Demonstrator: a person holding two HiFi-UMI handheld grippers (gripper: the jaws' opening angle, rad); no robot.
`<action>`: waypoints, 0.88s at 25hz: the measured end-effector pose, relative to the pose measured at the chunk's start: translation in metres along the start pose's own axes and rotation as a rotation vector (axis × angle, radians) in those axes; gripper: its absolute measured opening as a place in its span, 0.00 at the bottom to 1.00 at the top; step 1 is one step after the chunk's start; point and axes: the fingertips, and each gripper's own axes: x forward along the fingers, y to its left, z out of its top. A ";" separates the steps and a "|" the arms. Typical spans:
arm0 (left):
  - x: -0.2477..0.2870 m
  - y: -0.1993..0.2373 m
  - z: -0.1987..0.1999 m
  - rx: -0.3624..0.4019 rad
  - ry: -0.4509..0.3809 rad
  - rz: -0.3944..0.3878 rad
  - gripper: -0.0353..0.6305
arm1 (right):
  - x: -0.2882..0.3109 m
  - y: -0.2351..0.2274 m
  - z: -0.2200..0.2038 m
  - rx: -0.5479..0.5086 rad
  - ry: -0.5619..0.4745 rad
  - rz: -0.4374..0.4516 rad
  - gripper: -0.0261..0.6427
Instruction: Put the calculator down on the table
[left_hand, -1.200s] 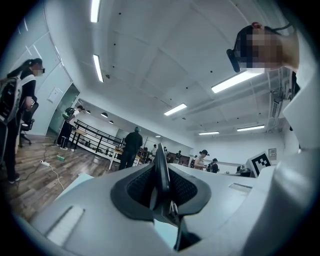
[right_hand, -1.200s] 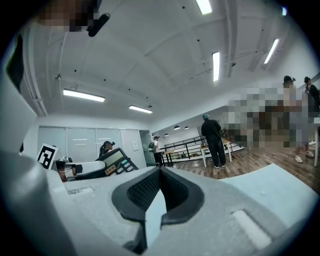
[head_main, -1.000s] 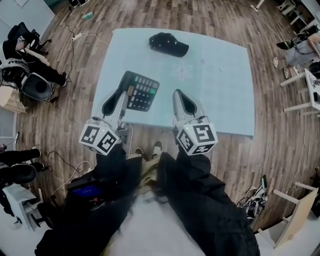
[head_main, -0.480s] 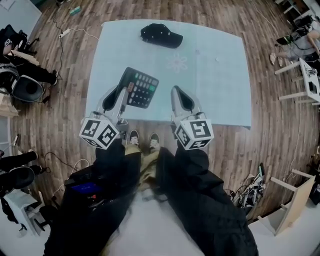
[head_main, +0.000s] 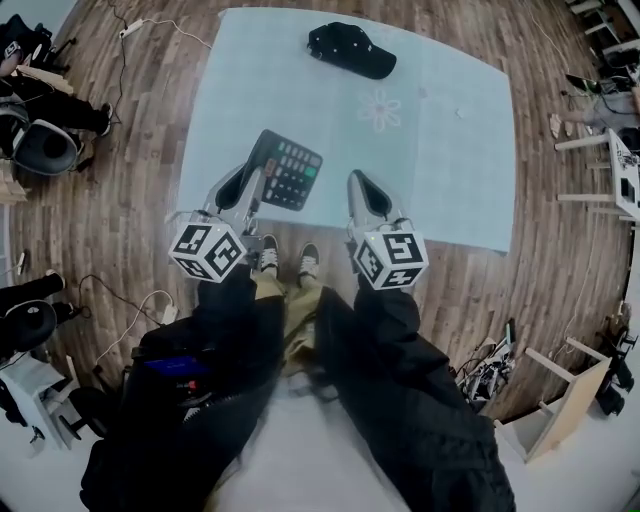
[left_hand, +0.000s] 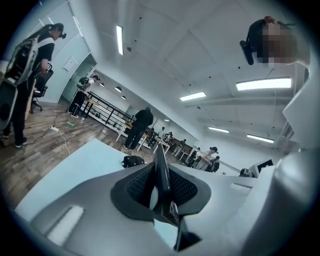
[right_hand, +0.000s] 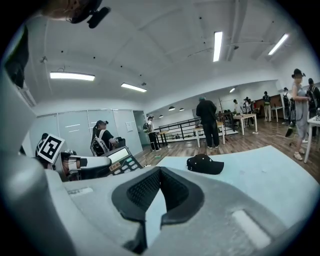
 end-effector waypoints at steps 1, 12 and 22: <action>0.000 0.007 -0.003 -0.010 0.007 0.004 0.15 | 0.005 0.002 -0.005 0.002 0.013 0.001 0.04; 0.010 0.079 -0.064 -0.149 0.128 0.080 0.15 | 0.056 0.021 -0.060 0.035 0.175 0.034 0.04; 0.028 0.133 -0.117 -0.243 0.167 0.132 0.15 | 0.092 0.012 -0.121 0.086 0.311 0.060 0.04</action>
